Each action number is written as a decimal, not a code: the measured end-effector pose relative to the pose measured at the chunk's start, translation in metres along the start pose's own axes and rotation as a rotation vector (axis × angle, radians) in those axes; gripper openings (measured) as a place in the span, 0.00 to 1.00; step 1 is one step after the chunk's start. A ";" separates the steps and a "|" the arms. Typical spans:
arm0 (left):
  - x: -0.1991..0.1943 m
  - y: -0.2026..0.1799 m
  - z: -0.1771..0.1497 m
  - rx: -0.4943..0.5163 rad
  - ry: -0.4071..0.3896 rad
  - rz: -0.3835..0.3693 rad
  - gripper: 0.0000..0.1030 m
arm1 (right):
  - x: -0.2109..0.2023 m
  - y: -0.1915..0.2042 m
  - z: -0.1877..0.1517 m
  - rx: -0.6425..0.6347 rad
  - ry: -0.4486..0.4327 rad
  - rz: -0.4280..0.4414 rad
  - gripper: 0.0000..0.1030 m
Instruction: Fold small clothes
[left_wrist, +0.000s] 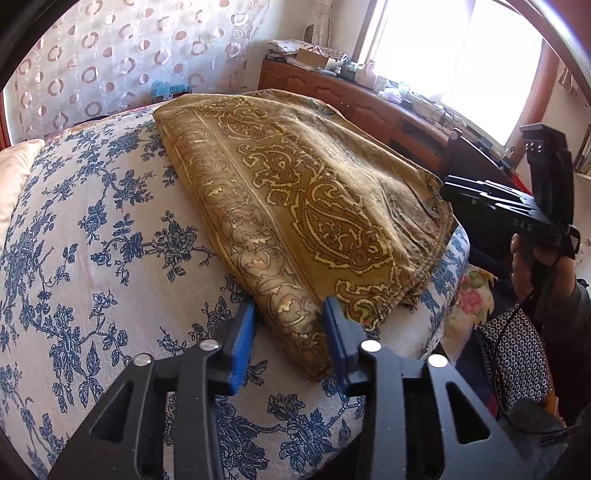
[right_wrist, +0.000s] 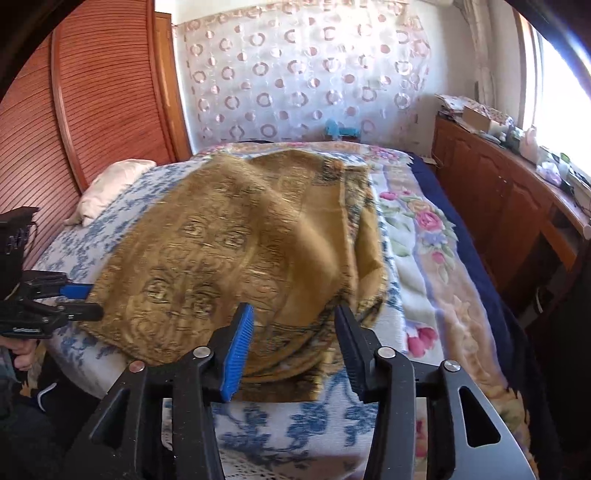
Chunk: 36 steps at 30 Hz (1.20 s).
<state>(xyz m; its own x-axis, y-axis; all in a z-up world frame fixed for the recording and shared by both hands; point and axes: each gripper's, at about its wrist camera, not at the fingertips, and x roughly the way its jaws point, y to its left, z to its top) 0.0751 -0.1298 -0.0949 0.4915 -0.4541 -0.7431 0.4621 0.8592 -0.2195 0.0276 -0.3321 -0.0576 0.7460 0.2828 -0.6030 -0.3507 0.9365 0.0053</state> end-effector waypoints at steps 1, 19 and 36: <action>0.000 -0.001 0.000 0.004 0.001 -0.004 0.32 | -0.001 0.002 0.000 -0.002 -0.001 0.006 0.52; -0.042 -0.032 0.105 0.103 -0.178 -0.095 0.07 | -0.028 0.058 0.001 -0.144 -0.055 0.200 0.71; -0.049 0.006 0.152 -0.014 -0.281 -0.149 0.07 | 0.007 0.002 0.002 -0.207 0.031 -0.036 0.58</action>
<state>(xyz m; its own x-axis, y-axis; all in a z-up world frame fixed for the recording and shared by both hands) 0.1658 -0.1383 0.0361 0.6047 -0.6208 -0.4990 0.5353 0.7807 -0.3226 0.0331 -0.3282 -0.0605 0.7436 0.2404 -0.6239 -0.4351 0.8825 -0.1786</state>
